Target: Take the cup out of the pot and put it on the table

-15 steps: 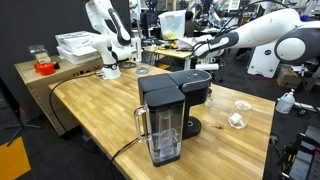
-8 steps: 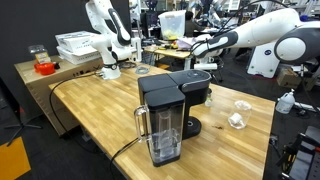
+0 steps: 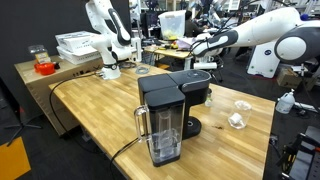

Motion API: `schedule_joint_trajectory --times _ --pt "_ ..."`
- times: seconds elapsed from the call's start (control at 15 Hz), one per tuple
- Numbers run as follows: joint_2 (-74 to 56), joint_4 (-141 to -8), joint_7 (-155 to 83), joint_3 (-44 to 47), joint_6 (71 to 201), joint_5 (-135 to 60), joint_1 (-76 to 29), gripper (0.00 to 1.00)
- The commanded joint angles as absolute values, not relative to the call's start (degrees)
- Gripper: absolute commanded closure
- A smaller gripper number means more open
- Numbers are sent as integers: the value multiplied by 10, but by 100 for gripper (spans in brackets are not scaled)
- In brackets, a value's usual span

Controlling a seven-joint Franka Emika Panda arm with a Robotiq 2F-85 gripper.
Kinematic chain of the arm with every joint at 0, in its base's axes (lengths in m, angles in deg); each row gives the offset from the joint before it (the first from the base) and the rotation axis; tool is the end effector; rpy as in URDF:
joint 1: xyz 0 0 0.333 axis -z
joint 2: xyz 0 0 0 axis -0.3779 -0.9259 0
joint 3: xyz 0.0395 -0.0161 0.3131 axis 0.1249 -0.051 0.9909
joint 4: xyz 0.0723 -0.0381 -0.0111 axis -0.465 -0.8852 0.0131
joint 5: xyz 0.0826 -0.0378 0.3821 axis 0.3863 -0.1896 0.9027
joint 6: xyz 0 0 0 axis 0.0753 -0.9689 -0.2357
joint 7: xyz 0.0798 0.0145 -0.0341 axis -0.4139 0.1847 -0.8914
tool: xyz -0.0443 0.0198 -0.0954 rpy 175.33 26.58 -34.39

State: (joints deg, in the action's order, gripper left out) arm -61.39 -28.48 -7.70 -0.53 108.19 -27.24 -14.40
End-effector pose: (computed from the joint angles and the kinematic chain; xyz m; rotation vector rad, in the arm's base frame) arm 0.7649 -0.1413 0.1608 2.8796 -1.2236 -0.2404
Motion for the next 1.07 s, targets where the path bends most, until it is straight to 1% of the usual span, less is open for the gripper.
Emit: schedule_joint_trajectory --times 0.0,0.53,1.0 --pt "-593 -307 -74 1 1091 -262 -142 0" --pt "-574 -334 -71 1 1097 -261 -143 0" --pt "-543 -396 -71 4 1120 -259 -145 0"
